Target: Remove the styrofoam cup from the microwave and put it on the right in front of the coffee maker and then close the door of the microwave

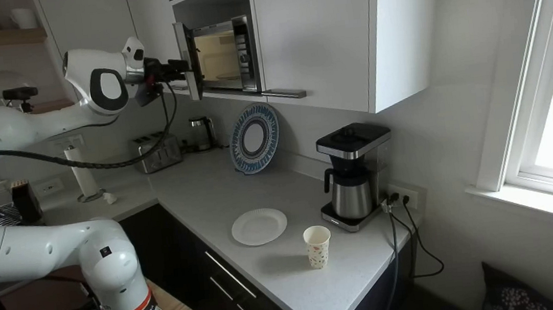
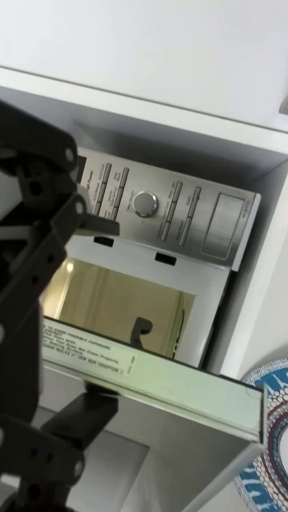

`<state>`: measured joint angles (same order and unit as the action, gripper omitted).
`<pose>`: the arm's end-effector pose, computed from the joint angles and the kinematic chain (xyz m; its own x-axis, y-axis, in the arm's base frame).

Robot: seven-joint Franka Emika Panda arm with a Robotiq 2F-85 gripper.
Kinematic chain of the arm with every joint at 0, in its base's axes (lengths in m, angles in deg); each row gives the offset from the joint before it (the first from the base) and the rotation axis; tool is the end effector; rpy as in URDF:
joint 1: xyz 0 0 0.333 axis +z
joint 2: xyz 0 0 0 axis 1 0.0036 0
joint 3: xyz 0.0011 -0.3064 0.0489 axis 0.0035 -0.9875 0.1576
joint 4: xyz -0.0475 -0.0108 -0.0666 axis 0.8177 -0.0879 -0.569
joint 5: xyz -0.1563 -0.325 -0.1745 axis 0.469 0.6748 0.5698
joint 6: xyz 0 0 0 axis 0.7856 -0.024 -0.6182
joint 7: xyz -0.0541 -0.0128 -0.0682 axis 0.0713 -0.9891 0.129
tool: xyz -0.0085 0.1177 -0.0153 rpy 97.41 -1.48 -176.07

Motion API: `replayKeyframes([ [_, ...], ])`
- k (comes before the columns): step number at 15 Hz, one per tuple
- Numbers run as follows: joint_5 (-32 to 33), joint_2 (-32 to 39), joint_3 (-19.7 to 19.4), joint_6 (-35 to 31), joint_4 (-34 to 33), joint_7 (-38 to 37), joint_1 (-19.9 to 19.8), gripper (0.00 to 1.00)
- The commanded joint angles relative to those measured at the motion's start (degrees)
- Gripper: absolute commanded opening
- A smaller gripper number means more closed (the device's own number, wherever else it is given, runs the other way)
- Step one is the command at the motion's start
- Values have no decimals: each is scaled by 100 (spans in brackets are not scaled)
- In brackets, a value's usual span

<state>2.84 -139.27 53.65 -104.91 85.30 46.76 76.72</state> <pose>0.3058 0.1042 0.7420 0.2283 0.2718 0.9349 -0.0911 -0.9501 0.2985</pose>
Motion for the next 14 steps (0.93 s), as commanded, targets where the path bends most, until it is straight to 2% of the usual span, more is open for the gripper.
replayKeyframes([
  [1, 58, 5, -95, -65, -33, -185, -60, 100],
  [6, -2, -390, 56, 471, -58, -238, 333, 100],
  [10, 15, -817, 348, 800, -74, -603, 243, 100],
  [13, -13, -945, 453, 760, -45, -701, 370, 100],
  [14, -12, -923, 453, 672, -40, -674, 421, 75],
])
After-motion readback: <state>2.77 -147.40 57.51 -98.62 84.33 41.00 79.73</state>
